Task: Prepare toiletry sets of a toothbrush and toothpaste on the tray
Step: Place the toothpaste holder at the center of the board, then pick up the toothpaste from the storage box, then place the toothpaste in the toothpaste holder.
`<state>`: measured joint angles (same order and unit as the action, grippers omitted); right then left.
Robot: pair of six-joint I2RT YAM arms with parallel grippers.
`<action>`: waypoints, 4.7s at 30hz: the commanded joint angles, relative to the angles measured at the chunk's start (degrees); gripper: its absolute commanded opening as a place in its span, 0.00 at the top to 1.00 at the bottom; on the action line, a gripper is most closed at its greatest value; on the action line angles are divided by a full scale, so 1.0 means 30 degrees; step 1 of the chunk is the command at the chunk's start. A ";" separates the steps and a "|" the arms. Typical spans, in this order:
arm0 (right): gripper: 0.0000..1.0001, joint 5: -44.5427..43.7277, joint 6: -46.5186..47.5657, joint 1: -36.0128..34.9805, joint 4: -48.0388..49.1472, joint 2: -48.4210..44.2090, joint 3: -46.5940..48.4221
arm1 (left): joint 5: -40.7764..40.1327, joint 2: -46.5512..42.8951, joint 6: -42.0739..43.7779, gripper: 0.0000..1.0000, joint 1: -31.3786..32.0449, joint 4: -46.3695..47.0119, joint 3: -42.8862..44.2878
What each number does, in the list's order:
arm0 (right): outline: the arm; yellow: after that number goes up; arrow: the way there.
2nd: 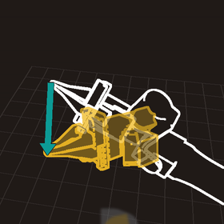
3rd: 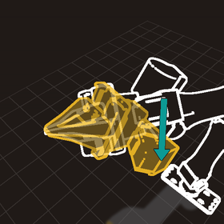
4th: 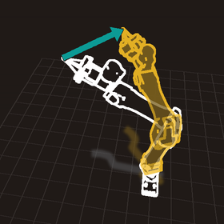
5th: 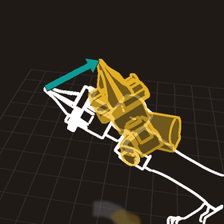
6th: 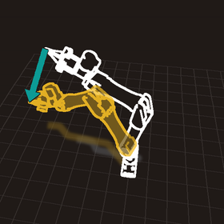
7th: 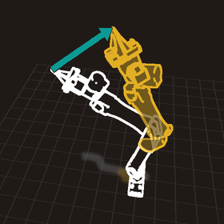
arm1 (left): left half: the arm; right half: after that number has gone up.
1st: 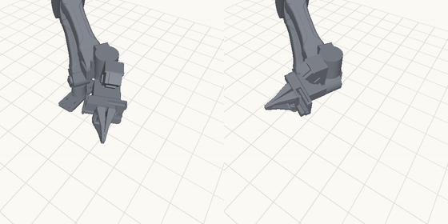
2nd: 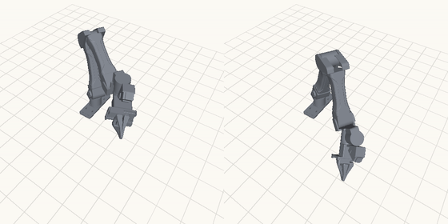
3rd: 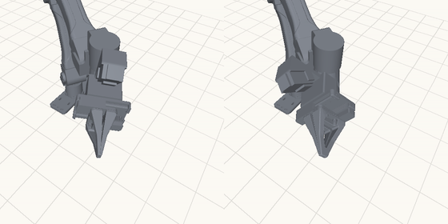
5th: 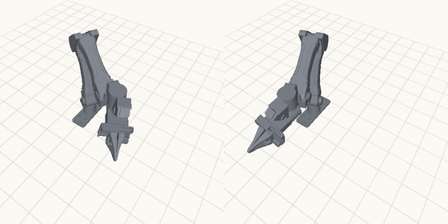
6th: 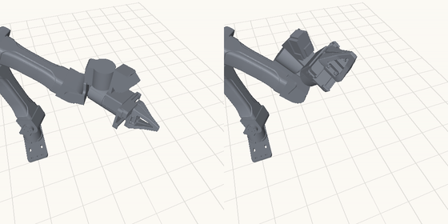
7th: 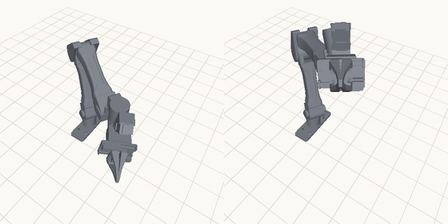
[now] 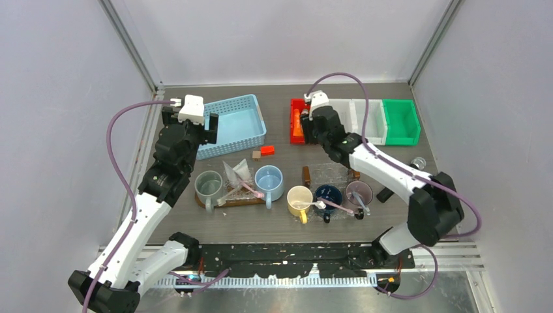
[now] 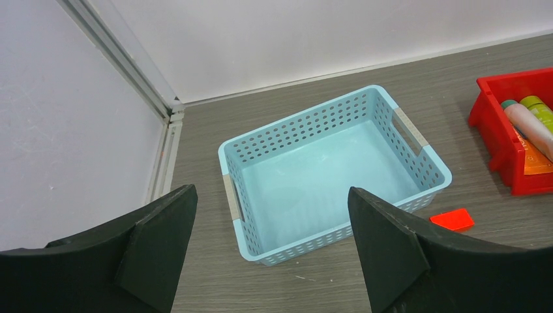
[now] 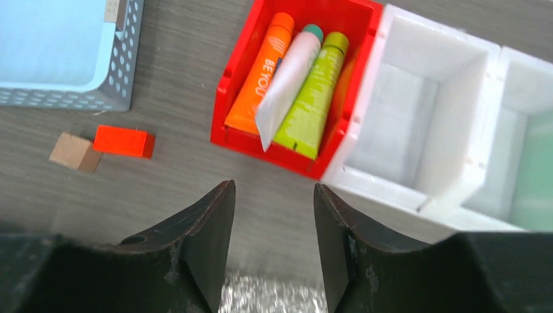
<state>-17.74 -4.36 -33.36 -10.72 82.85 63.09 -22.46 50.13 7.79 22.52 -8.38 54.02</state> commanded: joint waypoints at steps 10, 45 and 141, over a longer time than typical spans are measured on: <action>0.47 -0.4481 0.2029 -0.1153 0.7368 0.6623 0.1488 | 0.0155 -0.0377 0.0000 0.12 -0.0033 0.1229 -0.0161; 0.99 -0.2913 -0.0071 -0.1183 -0.4932 0.4920 0.7181 | 0.0246 -0.0606 0.0140 0.12 -0.0037 0.1245 -0.0224; 0.55 0.4516 -0.2337 0.4647 -2.1444 0.2551 0.7697 | -0.0043 0.0092 0.1079 0.11 -0.0033 0.1302 -0.0399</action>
<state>-3.55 -11.35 -19.68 -75.61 92.64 85.54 -22.37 50.41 10.76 22.52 -7.88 52.97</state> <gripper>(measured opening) 0.421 0.885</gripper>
